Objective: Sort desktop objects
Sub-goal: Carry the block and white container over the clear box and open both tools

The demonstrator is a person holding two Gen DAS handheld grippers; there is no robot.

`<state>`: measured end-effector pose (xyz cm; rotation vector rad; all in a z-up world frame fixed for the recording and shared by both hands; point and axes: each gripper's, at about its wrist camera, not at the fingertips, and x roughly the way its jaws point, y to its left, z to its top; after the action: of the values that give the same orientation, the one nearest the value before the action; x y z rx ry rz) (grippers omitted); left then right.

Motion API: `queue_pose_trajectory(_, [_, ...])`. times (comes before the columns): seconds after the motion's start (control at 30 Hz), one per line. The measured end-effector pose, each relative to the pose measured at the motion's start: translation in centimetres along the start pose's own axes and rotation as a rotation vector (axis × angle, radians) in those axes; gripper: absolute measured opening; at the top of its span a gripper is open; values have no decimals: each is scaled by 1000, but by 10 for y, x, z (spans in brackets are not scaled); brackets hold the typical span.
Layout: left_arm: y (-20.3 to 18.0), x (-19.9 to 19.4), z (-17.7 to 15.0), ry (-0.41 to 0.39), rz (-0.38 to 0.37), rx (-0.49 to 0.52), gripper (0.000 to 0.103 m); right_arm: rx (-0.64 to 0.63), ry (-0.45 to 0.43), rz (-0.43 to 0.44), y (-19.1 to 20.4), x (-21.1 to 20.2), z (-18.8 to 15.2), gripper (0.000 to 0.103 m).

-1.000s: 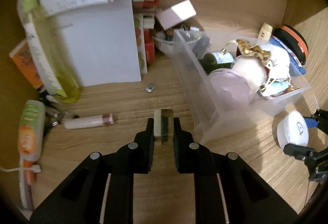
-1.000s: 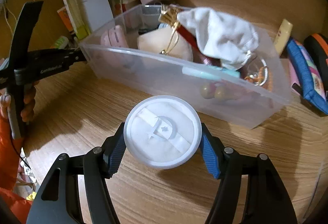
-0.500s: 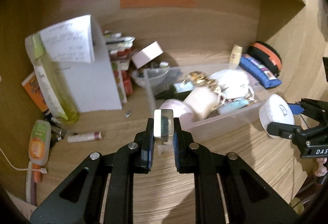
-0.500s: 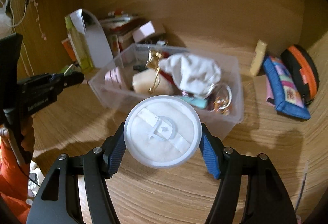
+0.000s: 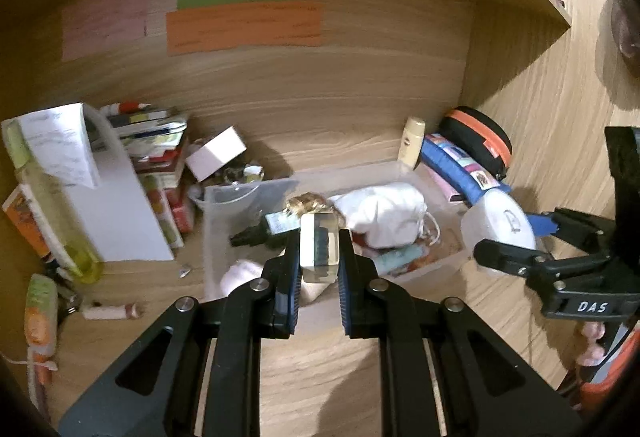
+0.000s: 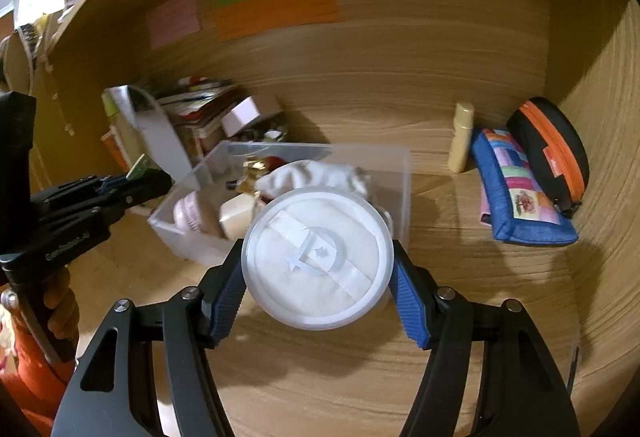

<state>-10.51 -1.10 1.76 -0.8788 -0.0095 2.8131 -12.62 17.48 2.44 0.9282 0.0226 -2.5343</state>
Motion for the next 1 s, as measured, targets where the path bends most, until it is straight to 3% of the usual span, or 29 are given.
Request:
queue_pose_trajectory(0.2, [3,27,5,52,1,-24,15,24,31,0,-12,21,8,63])
queue_pose_trajectory(0.5, [19,63,0,129,36,-67,15,-37,76,29,2,57,26,63])
queue_pose_trajectory(1.0, [41,82,-1,161,47,-100,17,-122,101,-2,25,93,36,63])
